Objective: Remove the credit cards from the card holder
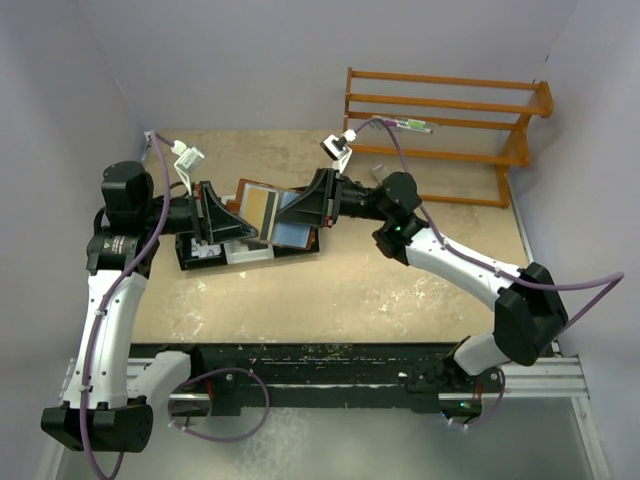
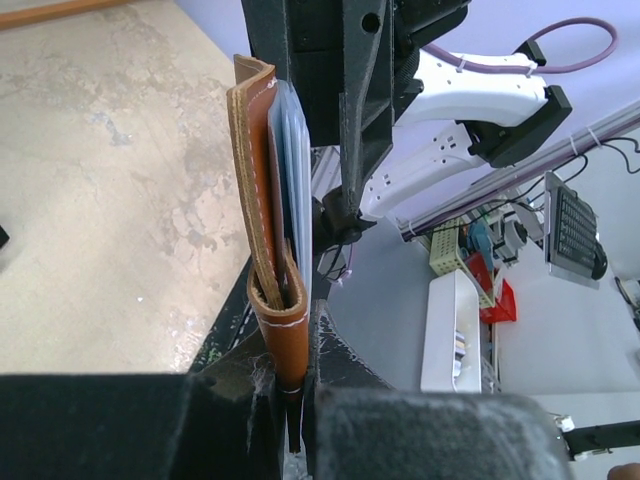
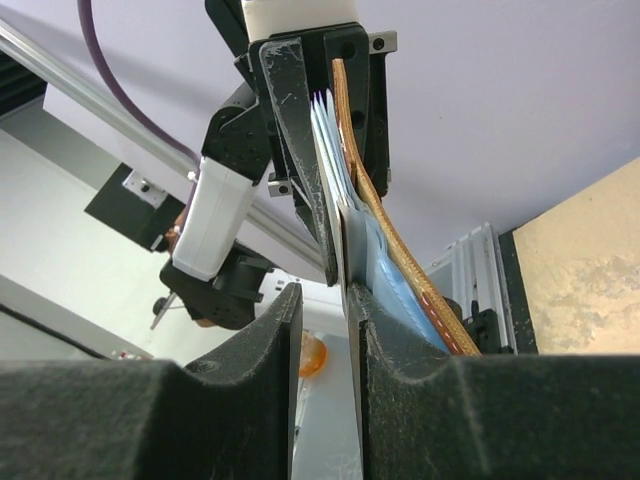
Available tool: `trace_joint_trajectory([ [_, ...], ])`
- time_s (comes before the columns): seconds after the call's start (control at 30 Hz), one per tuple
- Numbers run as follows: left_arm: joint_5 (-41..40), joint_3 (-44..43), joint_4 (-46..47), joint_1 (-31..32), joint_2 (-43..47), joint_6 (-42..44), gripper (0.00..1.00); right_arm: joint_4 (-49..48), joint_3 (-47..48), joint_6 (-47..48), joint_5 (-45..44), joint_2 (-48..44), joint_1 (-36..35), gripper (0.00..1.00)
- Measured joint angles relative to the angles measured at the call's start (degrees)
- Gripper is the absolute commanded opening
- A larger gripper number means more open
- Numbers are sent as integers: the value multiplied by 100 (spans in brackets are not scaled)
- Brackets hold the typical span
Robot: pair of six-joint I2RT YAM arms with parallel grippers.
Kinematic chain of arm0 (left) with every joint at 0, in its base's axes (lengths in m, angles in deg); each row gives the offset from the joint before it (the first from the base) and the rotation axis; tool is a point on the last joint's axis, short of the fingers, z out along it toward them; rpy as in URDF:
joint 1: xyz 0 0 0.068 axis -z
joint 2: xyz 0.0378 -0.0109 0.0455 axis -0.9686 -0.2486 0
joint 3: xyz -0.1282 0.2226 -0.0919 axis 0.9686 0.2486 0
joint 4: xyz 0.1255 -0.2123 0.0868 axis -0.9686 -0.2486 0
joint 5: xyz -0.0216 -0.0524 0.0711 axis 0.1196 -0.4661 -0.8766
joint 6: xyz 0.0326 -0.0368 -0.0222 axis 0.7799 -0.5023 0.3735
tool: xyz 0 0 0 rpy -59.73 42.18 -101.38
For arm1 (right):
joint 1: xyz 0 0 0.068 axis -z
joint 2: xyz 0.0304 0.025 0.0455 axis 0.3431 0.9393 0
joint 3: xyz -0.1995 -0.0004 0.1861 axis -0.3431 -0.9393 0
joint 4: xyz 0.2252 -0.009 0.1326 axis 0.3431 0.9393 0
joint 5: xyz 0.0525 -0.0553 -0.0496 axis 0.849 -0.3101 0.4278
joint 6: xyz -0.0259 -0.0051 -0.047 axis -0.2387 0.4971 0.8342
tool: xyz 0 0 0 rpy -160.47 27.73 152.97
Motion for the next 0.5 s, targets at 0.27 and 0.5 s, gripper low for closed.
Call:
trace_joint_trajectory([
  [0.27, 61, 0, -142, -37, 42, 249, 14, -203, 15, -160, 28, 162, -33, 19],
  [0.5, 251, 0, -229, -35, 57, 326, 26, -343, 15, -219, -13, 190, -94, 18],
])
